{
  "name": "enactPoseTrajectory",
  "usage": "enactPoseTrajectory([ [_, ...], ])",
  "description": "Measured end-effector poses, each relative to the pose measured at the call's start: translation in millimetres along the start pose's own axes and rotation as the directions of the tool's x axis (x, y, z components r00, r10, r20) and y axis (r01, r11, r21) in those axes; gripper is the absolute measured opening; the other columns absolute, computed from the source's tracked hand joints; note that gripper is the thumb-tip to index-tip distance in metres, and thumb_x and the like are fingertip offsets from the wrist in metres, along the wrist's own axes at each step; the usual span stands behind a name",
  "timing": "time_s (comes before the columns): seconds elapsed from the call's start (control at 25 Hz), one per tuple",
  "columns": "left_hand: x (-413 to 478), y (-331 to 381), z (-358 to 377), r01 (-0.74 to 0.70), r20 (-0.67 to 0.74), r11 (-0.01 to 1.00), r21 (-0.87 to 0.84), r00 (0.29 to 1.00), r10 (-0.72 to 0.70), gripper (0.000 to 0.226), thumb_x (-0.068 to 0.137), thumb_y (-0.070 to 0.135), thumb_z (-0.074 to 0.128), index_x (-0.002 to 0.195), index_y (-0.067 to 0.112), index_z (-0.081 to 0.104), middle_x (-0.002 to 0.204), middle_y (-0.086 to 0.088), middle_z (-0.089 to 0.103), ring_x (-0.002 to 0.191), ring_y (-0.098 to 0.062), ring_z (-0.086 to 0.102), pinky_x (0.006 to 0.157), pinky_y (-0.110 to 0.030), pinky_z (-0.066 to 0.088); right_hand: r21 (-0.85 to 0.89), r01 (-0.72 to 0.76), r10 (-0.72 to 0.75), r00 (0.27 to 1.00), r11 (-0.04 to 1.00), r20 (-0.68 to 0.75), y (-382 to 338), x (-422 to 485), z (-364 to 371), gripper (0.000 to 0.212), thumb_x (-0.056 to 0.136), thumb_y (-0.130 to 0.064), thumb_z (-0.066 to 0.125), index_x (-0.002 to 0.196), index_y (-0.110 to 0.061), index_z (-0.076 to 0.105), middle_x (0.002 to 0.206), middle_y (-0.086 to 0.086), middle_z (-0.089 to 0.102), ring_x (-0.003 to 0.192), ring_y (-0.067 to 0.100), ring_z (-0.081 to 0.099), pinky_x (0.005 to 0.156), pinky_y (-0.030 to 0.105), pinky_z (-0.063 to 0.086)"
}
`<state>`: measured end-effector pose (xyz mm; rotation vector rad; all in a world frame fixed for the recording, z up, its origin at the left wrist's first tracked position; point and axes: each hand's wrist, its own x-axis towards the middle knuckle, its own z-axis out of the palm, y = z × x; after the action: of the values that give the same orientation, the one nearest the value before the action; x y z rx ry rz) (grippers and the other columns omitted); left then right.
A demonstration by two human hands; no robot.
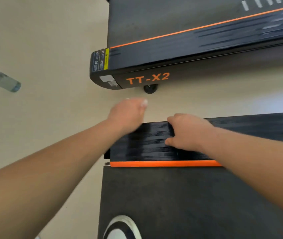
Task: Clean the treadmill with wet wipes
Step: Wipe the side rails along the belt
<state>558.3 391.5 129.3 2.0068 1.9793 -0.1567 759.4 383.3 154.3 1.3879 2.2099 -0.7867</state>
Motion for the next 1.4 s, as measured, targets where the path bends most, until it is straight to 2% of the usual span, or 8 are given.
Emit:
enactPoseTrajectory([
  [0.12, 4, -5, 35, -0.054, 0.331, 0.996, -0.077, 0.94, 0.076, 0.046, 0.106, 0.047, 0.022, 0.108, 0.027, 0.063, 0.128, -0.007, 0.066, 0.119, -0.031, 0.057, 0.096, -0.042, 0.046, -0.122, -0.099, 0.104, 0.994, 0.988, 0.032, -48, 22, 17, 0.096, 0.07, -0.075, 0.075, 0.137, -0.013, 0.046, 0.128, 0.01, 0.054, 0.123, 0.035, 0.049, 0.094, 0.048, 0.048],
  [0.28, 20, -22, 40, -0.049, 0.448, 0.994, -0.103, 0.889, 0.09, 0.061, 0.105, 0.053, 0.017, 0.136, 0.023, 0.06, 0.146, -0.008, 0.056, 0.132, -0.029, 0.051, 0.109, -0.045, 0.04, -0.234, -0.163, 0.176, 0.984, 0.959, 0.039, -61, 41, 13, 0.093, 0.067, -0.072, 0.08, 0.135, -0.017, 0.048, 0.121, 0.008, 0.056, 0.114, 0.032, 0.057, 0.087, 0.046, 0.056],
  [0.56, 1, -108, 18, 0.263, 0.491, 0.942, -0.207, 0.861, -0.132, 0.056, 0.109, 0.043, 0.026, 0.135, 0.005, 0.057, 0.148, -0.017, 0.051, 0.133, -0.031, 0.047, 0.107, -0.034, 0.033, -0.302, -0.166, 0.178, 0.984, 0.939, 0.013, -63, 44, 10, 0.093, 0.069, -0.077, 0.074, 0.136, -0.019, 0.043, 0.121, 0.006, 0.052, 0.113, 0.028, 0.054, 0.072, 0.037, 0.048],
  [0.76, -3, -81, 37, 0.305, 0.441, 0.924, -0.23, 0.879, -0.18, 0.049, 0.109, 0.036, 0.026, 0.112, 0.004, 0.062, 0.128, -0.021, 0.061, 0.117, -0.036, 0.055, 0.096, -0.036, 0.041, -0.291, -0.198, 0.205, 0.979, 0.936, -0.008, -64, 42, 13, 0.094, 0.066, -0.077, 0.076, 0.133, -0.019, 0.044, 0.119, 0.006, 0.052, 0.113, 0.029, 0.053, 0.069, 0.038, 0.047],
  [0.88, -30, -75, 47, 0.208, 0.09, 0.961, -0.181, 0.977, -0.195, 0.047, 0.109, 0.037, 0.023, 0.093, 0.013, 0.06, 0.101, -0.007, 0.065, 0.102, -0.031, 0.059, 0.08, -0.037, 0.042, -0.262, -0.203, 0.202, 0.979, 0.944, -0.029, -63, 39, 17, 0.094, 0.066, -0.077, 0.076, 0.133, -0.019, 0.043, 0.122, 0.005, 0.051, 0.116, 0.028, 0.052, 0.072, 0.039, 0.048],
  [0.96, -68, -60, 51, 0.068, -0.128, 0.965, -0.254, 0.986, -0.103, 0.041, 0.109, 0.03, 0.025, 0.108, 0.014, 0.063, 0.11, -0.002, 0.063, 0.107, -0.024, 0.056, 0.089, -0.037, 0.043, -0.242, -0.205, 0.196, 0.979, 0.949, -0.058, -58, 32, 21, 0.093, 0.069, -0.078, 0.073, 0.135, -0.02, 0.042, 0.124, 0.003, 0.049, 0.118, 0.027, 0.05, 0.073, 0.039, 0.048],
  [1.12, -123, -73, 56, -0.116, -0.085, 0.965, -0.235, 0.991, 0.099, 0.042, 0.108, 0.024, 0.027, 0.137, 0.012, 0.054, 0.139, -0.003, 0.053, 0.134, -0.018, 0.046, 0.116, -0.029, 0.03, -0.257, -0.192, 0.172, 0.98, 0.947, -0.099, -56, 24, 23, 0.092, 0.073, -0.081, 0.065, 0.138, -0.022, 0.039, 0.127, 0.001, 0.046, 0.119, 0.026, 0.048, 0.07, 0.036, 0.044],
  [1.4, -96, -131, 90, 0.342, 0.004, 0.929, -0.14, 0.939, -0.344, 0.056, 0.107, 0.033, 0.01, 0.152, 0.011, 0.035, 0.161, -0.009, 0.031, 0.151, -0.023, 0.022, 0.123, -0.039, 0.024, -0.272, -0.184, 0.165, 0.982, 0.944, -0.093, -65, 27, 28, 0.09, 0.077, -0.078, 0.065, 0.141, -0.02, 0.038, 0.131, 0.005, 0.043, 0.121, 0.028, 0.046, 0.068, 0.037, 0.042],
])
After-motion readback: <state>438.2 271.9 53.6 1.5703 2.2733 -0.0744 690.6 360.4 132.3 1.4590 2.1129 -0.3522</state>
